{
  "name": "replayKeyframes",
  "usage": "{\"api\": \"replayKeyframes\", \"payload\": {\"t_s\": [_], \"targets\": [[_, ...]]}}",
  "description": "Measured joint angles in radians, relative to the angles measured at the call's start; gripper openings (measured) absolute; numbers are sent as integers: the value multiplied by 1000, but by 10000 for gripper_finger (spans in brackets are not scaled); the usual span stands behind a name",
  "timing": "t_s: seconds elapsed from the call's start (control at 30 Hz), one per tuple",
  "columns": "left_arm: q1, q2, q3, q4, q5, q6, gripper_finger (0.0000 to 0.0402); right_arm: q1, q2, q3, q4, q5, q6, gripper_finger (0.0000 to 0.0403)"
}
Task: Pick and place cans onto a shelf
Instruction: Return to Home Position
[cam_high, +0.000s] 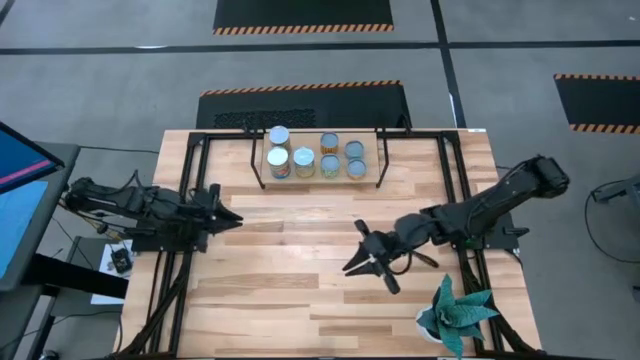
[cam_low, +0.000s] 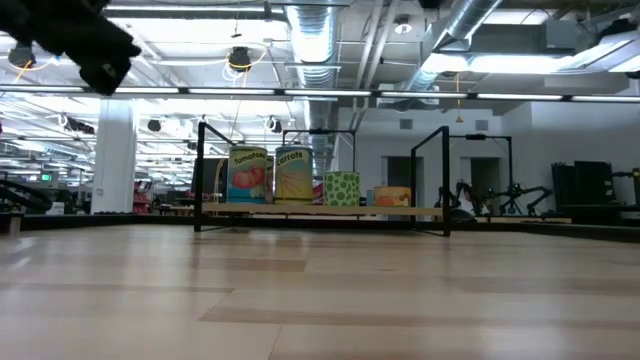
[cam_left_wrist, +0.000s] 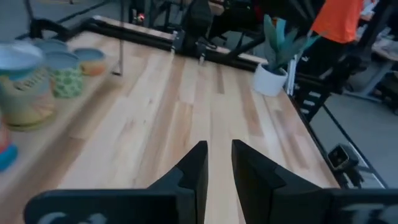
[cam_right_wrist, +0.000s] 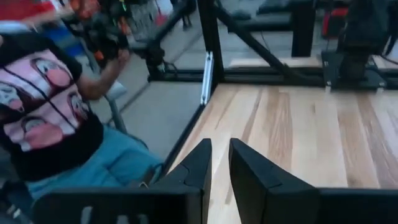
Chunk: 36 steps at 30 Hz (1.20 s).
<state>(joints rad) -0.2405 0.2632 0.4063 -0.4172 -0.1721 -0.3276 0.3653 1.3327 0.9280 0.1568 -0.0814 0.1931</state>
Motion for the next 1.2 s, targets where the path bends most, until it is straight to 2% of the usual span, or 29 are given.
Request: {"api": "replayKeyframes", "payload": {"t_s": [0.2, 0.3, 0.4, 0.6, 0.73, 0.93, 1.2], "targets": [[-1, -21, -140, 181, -9, -72, 59, -2, -47, -274, 333, -3, 6, 82], [0, -49, -185, 254, 5, -80, 59, -20, -62, -384, 473, -50, 11, 82], [0, -85, -211, 260, 14, -84, 59, -45, -81, -476, 594, -102, 26, 82], [0, -184, -217, 224, 18, -38, 59, -96, -171, -592, 607, -111, 46, 82], [0, -264, -216, 132, 34, -42, 59, -120, -296, -698, 610, -112, 46, 82], [0, -262, -209, 141, 8, -14, 59, -126, -504, -822, 627, -112, 45, 82], [0, -261, -183, 137, 30, 28, 59, -126, -738, -906, 508, -102, 42, 82]]}}
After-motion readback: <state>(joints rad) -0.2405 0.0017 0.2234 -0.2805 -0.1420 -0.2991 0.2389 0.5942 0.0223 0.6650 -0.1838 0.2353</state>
